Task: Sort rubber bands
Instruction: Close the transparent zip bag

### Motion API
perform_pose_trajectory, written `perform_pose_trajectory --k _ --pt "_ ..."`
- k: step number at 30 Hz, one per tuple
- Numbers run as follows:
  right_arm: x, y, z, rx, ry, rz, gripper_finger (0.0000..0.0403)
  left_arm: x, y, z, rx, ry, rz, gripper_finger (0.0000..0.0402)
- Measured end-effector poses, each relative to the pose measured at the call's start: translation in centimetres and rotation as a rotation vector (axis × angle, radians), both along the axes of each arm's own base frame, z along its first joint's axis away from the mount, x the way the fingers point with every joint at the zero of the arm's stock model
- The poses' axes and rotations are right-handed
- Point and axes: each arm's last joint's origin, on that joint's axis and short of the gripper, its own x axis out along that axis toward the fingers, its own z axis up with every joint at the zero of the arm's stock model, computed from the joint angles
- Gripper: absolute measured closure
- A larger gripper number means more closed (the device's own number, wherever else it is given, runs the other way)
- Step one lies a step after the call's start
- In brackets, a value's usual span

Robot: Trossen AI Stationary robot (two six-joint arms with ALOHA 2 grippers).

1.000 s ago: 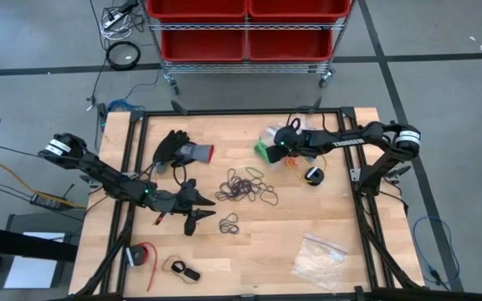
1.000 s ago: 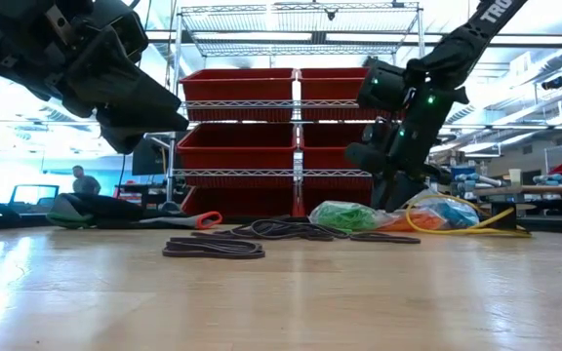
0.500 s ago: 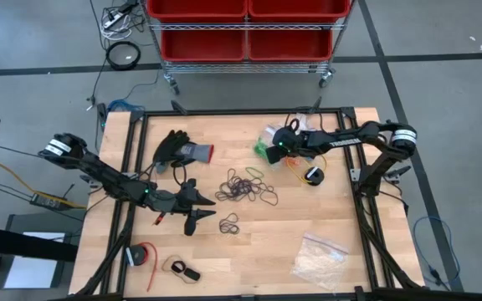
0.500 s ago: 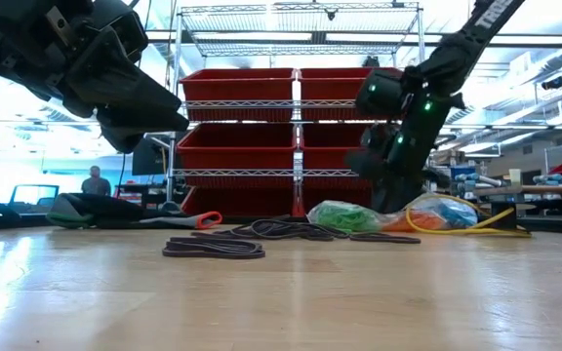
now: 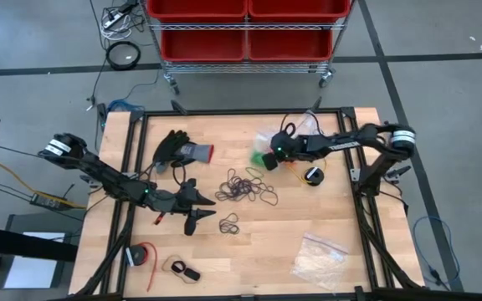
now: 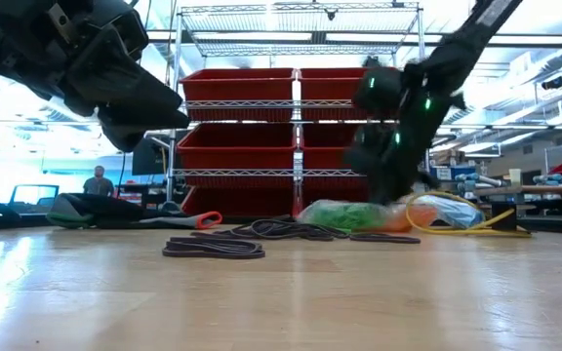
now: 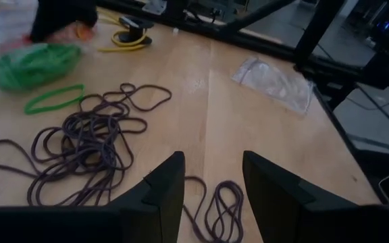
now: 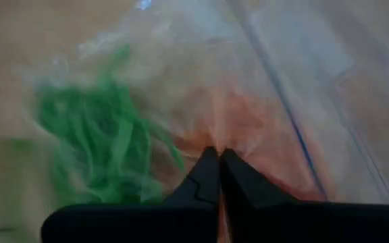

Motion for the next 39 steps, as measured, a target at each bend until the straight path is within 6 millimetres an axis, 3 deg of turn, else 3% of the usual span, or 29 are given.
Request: perform_pose_trajectory --k 8,14,23,39 --pt "-1.0 2.7 6.8 -0.124 -0.226 0.111 0.0403 0.1 0.0 0.3 -0.015 -0.034 0.001 0.0243" --pt "-1.7 4.6 9.2 -0.186 -0.291 0.216 0.0403 0.2 0.0 0.6 -0.024 -0.064 0.015 0.0243" --pt "-1.0 4.7 8.0 -0.259 -0.181 0.276 0.0402 0.7 1.0 1.9 0.035 -0.186 0.142 0.0243" --pt "0.6 4.0 2.1 -0.373 0.17 0.287 0.0402 1.4 3.5 2.1 0.03 -0.207 0.251 0.0243"
